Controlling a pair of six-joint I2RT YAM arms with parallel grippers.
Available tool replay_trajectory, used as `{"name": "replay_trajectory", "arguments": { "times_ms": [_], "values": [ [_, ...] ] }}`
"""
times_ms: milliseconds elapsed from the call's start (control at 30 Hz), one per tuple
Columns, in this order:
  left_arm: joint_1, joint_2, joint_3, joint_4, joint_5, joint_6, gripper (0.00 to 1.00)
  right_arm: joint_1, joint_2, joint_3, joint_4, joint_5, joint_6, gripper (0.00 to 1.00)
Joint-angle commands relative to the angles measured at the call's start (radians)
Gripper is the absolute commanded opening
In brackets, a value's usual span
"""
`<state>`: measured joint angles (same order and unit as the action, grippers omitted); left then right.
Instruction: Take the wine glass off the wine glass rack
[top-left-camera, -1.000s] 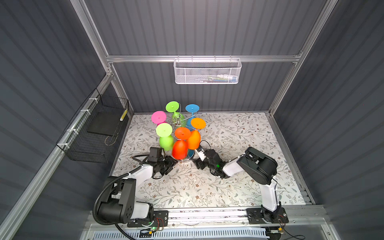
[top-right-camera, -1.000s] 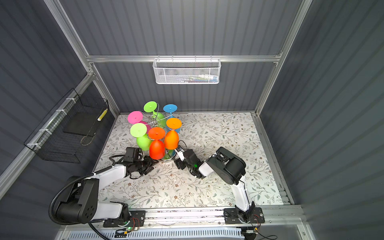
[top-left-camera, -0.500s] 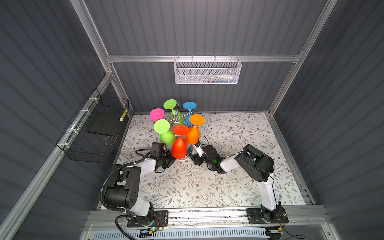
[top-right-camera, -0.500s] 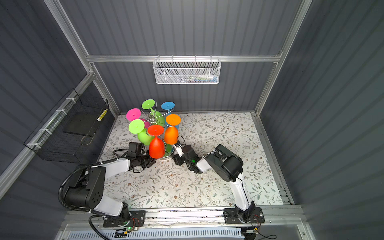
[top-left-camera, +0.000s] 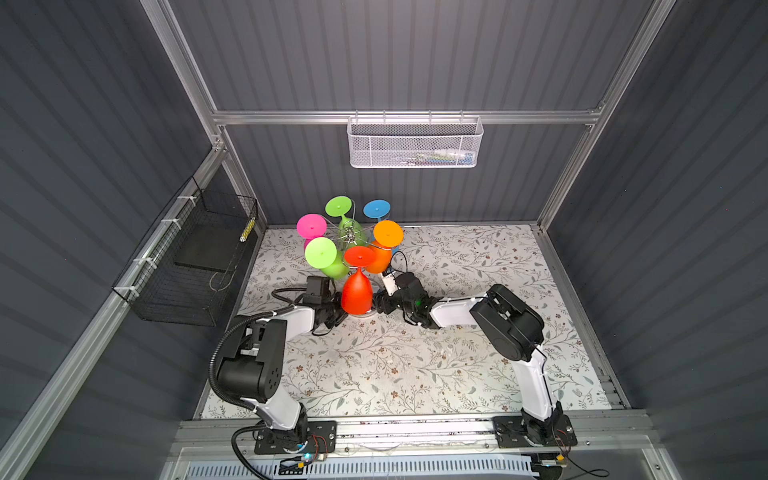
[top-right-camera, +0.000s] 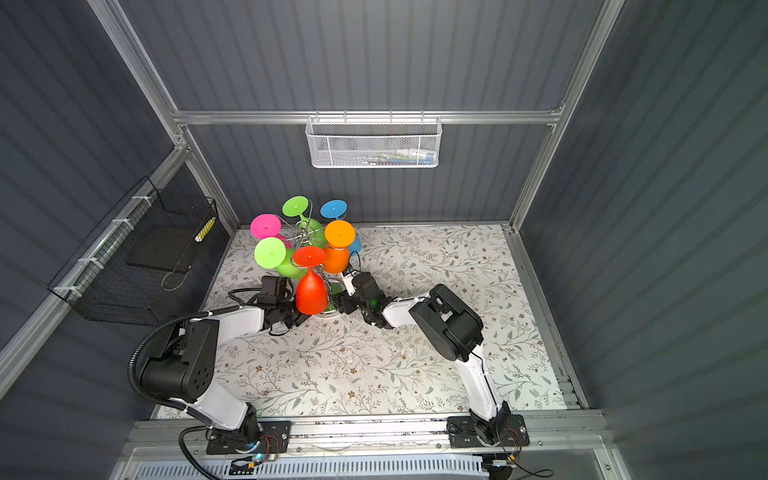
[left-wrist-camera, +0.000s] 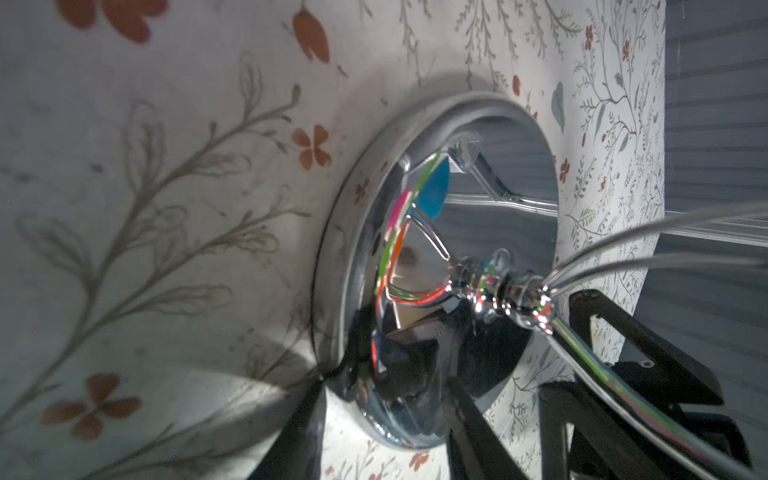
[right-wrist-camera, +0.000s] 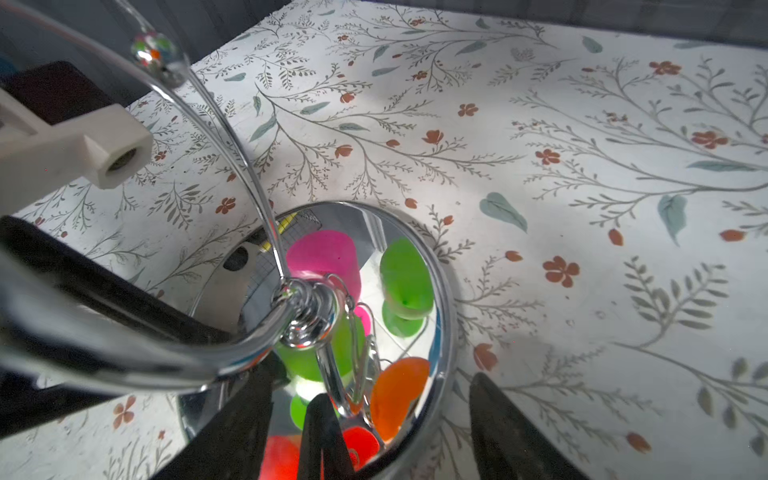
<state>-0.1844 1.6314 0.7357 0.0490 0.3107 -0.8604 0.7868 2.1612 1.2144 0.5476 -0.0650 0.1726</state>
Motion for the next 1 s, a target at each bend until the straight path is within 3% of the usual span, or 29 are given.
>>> {"name": "replay_trajectory", "arguments": {
  "times_ms": [0, 967],
  "values": [
    [-0.004, 0.041, 0.021, -0.047, -0.045, 0.035, 0.47, -0.003, 0.033, 0.031, -0.055, -0.01, 0.035, 0.75],
    [0.002, 0.171, 0.108, -0.033, -0.066, 0.058, 0.46, -0.003, 0.14, 0.235, -0.166, 0.019, 0.165, 0.7]
  ]
}}
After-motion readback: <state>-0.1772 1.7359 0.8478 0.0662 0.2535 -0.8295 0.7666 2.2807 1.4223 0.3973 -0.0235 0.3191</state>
